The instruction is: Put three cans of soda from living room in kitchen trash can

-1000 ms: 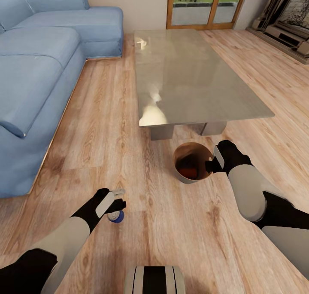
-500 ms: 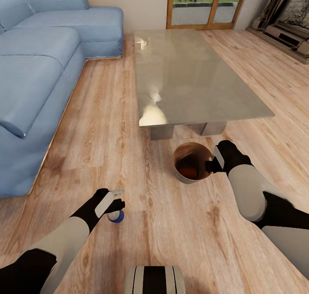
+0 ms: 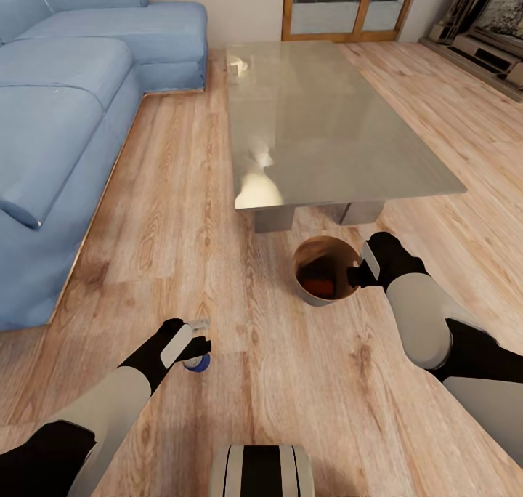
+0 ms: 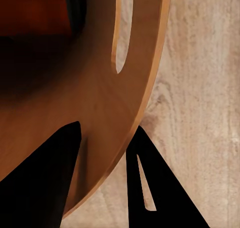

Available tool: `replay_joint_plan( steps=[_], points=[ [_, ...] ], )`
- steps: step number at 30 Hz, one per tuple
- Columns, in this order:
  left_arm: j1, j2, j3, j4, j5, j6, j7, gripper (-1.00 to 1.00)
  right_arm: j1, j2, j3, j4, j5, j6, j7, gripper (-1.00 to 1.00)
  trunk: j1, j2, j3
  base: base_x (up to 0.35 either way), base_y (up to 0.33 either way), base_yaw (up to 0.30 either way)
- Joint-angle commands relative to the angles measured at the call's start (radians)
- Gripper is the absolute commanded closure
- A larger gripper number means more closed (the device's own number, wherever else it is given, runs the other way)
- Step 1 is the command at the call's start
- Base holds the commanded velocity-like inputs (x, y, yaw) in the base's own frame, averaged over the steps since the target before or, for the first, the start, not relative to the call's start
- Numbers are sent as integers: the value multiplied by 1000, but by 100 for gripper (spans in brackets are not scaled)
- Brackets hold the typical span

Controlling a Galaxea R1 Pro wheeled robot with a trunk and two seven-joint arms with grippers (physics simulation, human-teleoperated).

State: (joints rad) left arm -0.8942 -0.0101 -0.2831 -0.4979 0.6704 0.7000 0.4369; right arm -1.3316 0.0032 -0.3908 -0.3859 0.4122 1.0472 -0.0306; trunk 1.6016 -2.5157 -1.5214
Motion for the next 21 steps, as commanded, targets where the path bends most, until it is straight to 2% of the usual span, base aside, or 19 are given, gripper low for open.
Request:
replay_joint_plan(
  steps=[1, 8, 21],
  points=[
    [-1, -1, -1, 1, 0, -1, 0, -100, 26, 0, -3, -5, -12, 0, 4, 100, 28, 0, 0, 0, 0, 0],
    [0, -1, 1, 1, 0, -2, 0, -100, 27, 0, -3, -5, -12, 0, 4, 100, 28, 0, 0, 0, 0, 0],
    [0, -1, 2, 1, 0, -2, -4, -100, 28, 0, -3, -5, -12, 0, 4, 100, 34, -3, -51, 0, 0, 0]
  ],
)
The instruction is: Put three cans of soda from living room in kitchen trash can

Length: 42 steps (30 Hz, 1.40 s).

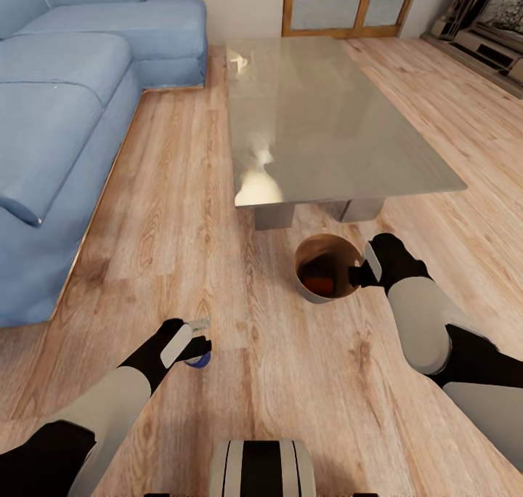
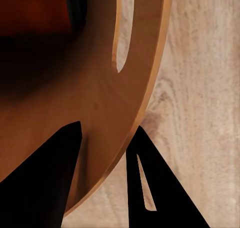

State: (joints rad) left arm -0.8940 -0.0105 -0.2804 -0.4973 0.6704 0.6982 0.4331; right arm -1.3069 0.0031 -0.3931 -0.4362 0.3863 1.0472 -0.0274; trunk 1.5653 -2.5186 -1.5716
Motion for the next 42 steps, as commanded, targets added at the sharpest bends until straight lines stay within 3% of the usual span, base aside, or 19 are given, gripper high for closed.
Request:
replay_joint_plan(
  steps=[1, 19, 24, 31, 42],
  points=[
    [0, 0, 0, 0, 0, 0, 0, -100, 3, 0, -1, 45, 14, 0, 1, 100, 71, 0, -4, 0, 0, 0],
    [0, -1, -7, -1, 0, -2, 3, -100, -16, -1, 33, 65, 14, 0, 1, 100, 71, 0, -4, 0, 0, 0],
    [0, -2, -9, 0, 0, -12, 3, -100, -153, -2, 34, 183, 14, 0, 1, 100, 71, 0, -4, 0, 0, 0],
    [0, -3, -11, -1, 0, -15, 4, -100, -242, -6, 34, 256, 14, 0, 0, 100, 71, 0, -4, 0, 0, 0],
    [0, -3, -11, -1, 0, -16, 4, -100, -271, -2, 37, 276, 14, 0, -24, 100, 71, 0, -4, 0, 0, 0]
  ],
)
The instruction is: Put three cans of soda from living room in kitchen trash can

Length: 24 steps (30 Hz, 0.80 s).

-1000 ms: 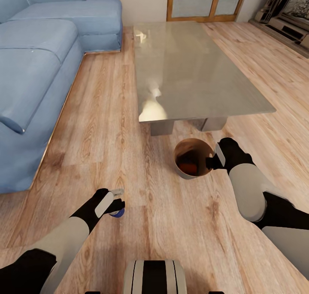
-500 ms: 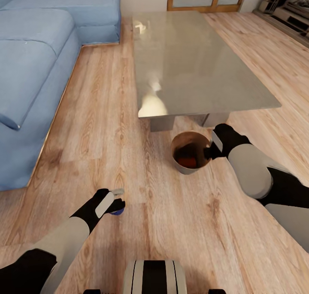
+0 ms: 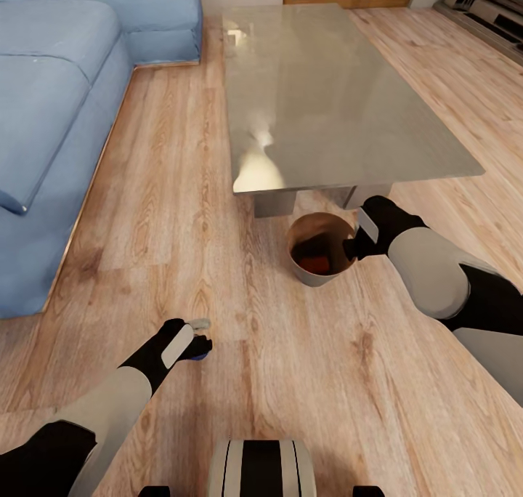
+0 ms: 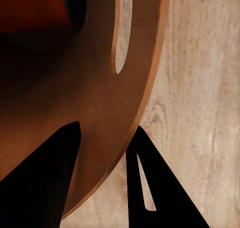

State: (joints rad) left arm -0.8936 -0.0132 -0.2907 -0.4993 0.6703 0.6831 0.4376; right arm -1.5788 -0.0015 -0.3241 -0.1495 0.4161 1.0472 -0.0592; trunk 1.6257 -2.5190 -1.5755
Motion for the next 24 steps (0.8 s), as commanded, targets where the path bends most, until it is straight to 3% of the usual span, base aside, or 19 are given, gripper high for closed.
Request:
replay_joint_plan(
  steps=[1, 24],
  points=[
    [-1, -1, -1, 1, 0, -1, 0, -100, 1, 3, -32, -10, -16, 0, 7, 100, 10, 0, 0, 0, 0, 0],
    [-1, -1, -1, 1, 0, -1, 0, -100, 0, 3, -42, -17, -21, 0, 7, 100, 10, 0, 0, 0, 0, 0]
  ],
)
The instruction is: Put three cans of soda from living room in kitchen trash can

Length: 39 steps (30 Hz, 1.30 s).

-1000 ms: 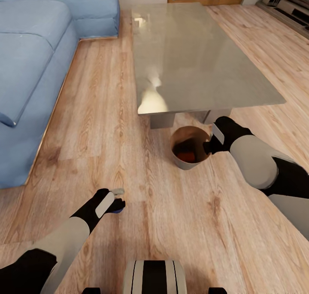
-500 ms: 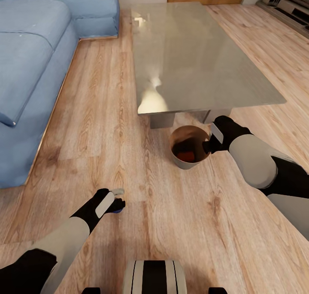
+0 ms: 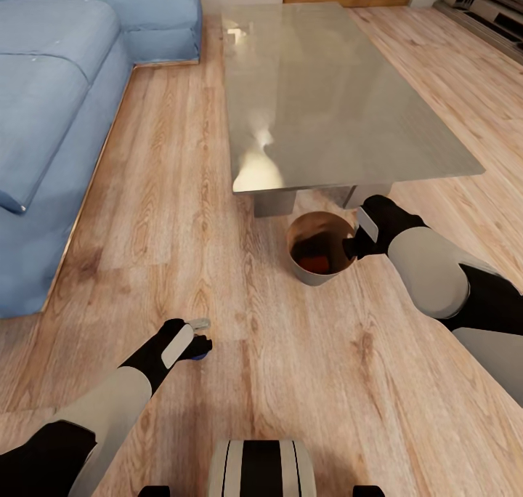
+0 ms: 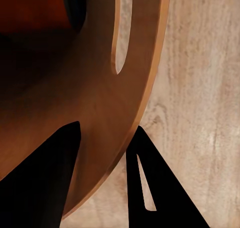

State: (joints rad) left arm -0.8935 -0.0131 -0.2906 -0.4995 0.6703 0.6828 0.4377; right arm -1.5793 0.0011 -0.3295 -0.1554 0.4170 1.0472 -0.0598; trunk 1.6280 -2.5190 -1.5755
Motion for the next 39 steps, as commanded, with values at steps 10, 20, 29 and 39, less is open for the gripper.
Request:
replay_joint_plan(
  steps=[10, 20, 29, 39],
  points=[
    [-1, -2, -1, 1, 0, -2, -1, -100, 1, 1, -39, -19, -27, 0, 9, 100, 8, 0, 0, 0, 0, 0],
    [-1, -3, -1, 1, 0, -1, -1, -100, 1, -1, -43, -21, -29, 0, 10, 100, 8, 0, 0, 0, 0, 0],
    [-1, -2, -1, 1, 0, -2, -1, -100, 1, 0, -43, -21, -29, 0, 11, 100, 8, 0, 0, 0, 0, 0],
    [-1, -2, -1, -99, 0, 1, 2, -100, 1, 0, -44, -21, -29, 0, 10, 100, 8, 0, 0, 0, 0, 0]
  ],
)
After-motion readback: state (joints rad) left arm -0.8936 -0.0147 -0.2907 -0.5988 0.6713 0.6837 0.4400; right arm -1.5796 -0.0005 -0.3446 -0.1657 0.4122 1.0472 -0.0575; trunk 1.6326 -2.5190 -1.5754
